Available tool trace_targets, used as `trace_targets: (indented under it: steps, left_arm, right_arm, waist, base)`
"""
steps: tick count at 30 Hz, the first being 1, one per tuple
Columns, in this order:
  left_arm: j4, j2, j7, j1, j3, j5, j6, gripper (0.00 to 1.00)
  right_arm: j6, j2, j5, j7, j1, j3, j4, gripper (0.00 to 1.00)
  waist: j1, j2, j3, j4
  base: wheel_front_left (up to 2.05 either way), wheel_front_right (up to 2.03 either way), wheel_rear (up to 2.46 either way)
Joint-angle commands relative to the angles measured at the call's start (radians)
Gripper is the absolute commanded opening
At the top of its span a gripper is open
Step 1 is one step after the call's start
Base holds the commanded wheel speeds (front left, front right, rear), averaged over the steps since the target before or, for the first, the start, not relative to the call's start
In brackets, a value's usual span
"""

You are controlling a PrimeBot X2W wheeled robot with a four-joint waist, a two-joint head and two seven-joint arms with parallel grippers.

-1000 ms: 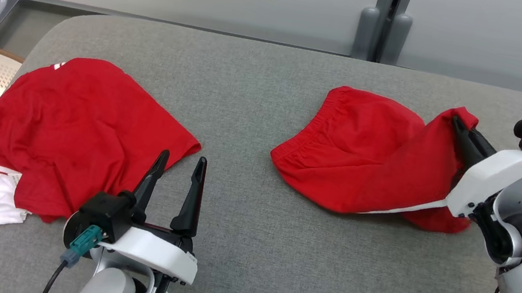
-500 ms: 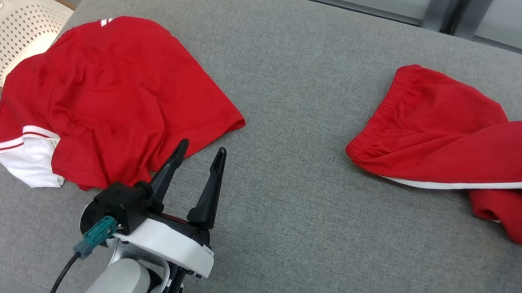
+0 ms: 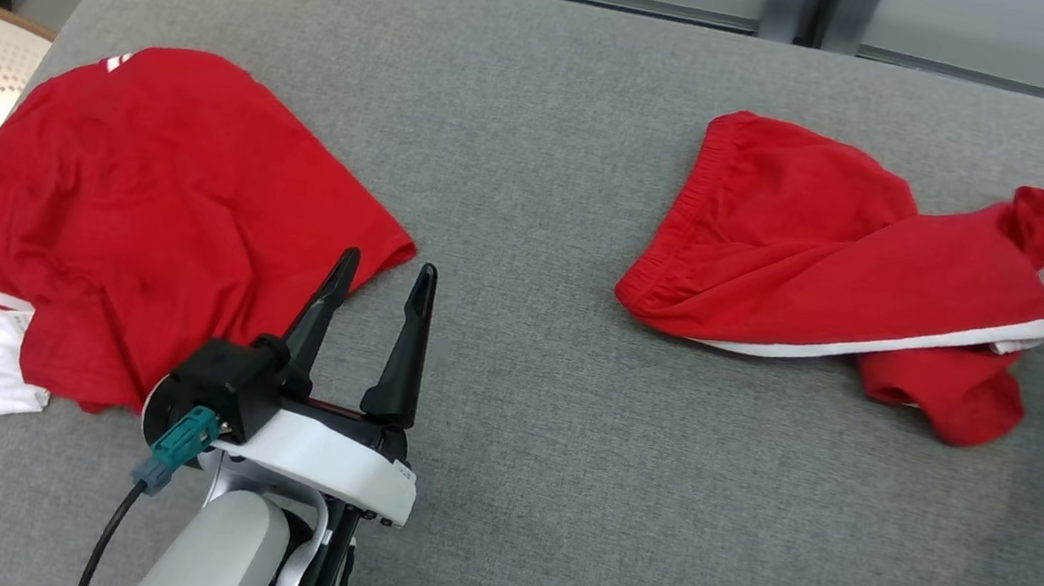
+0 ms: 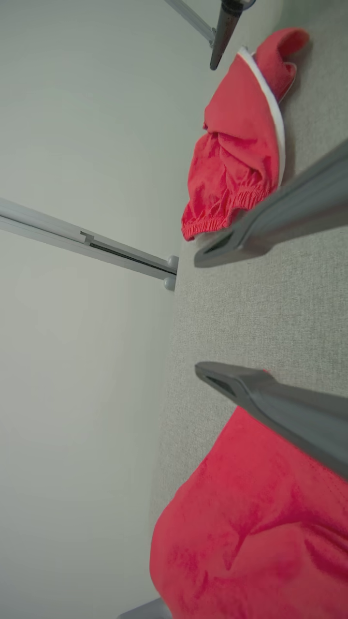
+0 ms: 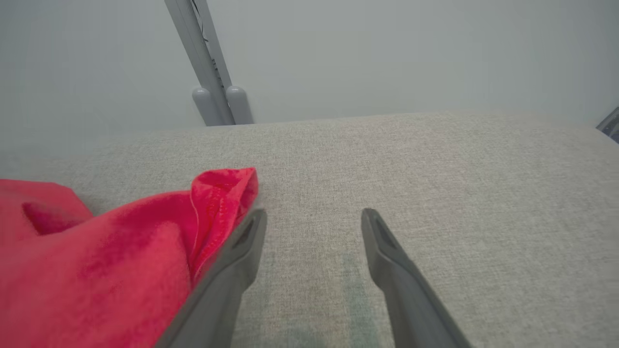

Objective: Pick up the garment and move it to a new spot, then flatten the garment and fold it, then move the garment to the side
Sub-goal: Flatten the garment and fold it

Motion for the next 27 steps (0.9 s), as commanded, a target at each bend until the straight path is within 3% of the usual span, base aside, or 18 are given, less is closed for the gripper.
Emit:
trace_targets:
  steps: [1, 6, 10, 12, 17, 22, 27]
  left_arm:
    - [0.004, 0.005, -0.002, 0.003, 0.012, 0.01, -0.004, 1.0]
    - [0.006, 0.005, -0.002, 0.025, 0.034, 0.02, -0.01, 1.0]
    - [0.002, 0.004, -0.002, 0.043, 0.051, 0.022, -0.009, 1.0]
    - [0.001, 0.005, -0.002, 0.046, 0.056, 0.02, -0.01, 1.0]
    - [0.001, 0.005, -0.002, 0.069, 0.061, 0.019, -0.016, 1.0]
    - [0.005, 0.005, -0.002, 0.085, 0.066, 0.022, -0.019, 1.0]
    - [0.011, 0.005, -0.002, 0.078, 0.063, 0.028, -0.027, 1.0]
  right_arm:
    - [0.0, 0.016, 0.007, -0.041, 0.02, 0.005, -0.005, 1.0]
    - [0.0, 0.057, 0.059, -0.149, 0.091, 0.035, -0.056, 1.0]
    - [0.0, 0.093, 0.14, -0.205, 0.193, 0.103, -0.169, 1.0]
    - [0.0, 0.102, 0.166, -0.212, 0.227, 0.12, -0.208, 1.0]
    - [0.0, 0.122, 0.283, -0.23, 0.416, 0.206, -0.444, 1.0]
    - [0.0, 0.14, 0.332, -0.232, 0.578, 0.207, -0.656, 1.0]
    - [0.0, 0.151, 0.319, -0.233, 0.646, 0.197, -0.738, 1.0]
  waist:
    - [0.0, 0.0, -0.042, -0.046]
    - [0.0, 0.0, -0.094, -0.102]
    - [0.0, 0.0, -0.126, -0.142]
    - [0.0, 0.0, -0.131, -0.151]
    - [0.0, 0.0, -0.15, -0.185]
    - [0.0, 0.0, -0.151, -0.207]
    - [0.0, 0.0, -0.141, -0.21]
  base:
    - [0.0, 0.0, 0.0]
    - [0.0, 0.0, 0.0]
    - [0.0, 0.0, 0.0]
    - [0.0, 0.0, 0.0]
    - [0.0, 0.0, 0.0]
    - [0.0, 0.0, 0.0]
    - [0.0, 0.0, 0.0]
